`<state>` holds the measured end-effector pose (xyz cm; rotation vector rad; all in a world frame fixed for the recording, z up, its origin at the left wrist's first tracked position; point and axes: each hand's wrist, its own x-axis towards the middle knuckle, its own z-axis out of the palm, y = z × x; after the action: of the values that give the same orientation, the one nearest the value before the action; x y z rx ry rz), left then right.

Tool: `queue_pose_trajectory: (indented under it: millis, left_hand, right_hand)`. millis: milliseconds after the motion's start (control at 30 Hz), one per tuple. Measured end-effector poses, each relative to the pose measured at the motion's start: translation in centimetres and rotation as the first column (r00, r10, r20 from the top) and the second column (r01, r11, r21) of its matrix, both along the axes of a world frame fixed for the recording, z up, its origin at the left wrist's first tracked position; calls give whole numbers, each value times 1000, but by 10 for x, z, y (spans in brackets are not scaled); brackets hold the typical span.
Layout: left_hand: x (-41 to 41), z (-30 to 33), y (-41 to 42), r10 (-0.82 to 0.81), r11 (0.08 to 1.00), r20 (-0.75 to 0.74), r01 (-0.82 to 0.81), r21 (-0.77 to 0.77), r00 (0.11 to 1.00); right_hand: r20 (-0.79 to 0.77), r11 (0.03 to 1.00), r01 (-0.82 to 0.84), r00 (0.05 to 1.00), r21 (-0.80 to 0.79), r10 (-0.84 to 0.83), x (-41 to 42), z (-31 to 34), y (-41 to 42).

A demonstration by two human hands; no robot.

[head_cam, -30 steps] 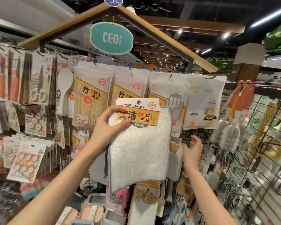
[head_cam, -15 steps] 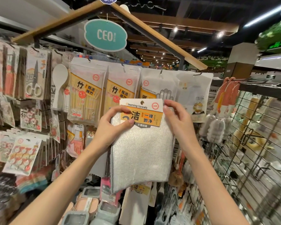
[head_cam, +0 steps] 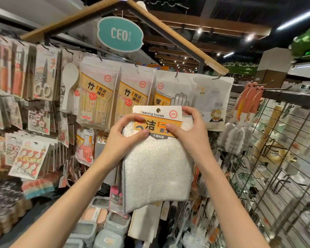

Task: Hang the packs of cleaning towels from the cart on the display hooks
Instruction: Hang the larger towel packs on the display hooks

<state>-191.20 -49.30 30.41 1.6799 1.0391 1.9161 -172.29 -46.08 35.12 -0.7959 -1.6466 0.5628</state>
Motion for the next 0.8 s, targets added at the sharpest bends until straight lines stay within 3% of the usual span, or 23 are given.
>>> queue_pose_trajectory:
  millis: [333, 800]
  left_hand:
    - [-5, 5, 2, -101, 994, -84, 97, -51, 991]
    - [-31, 3, 13, -173, 984, -32, 172, -37, 984]
  right_hand:
    - [-85, 998, -9, 996, 67, 15, 0, 1, 2]
    - [-149, 999, -31, 988, 39, 37, -17, 0, 13]
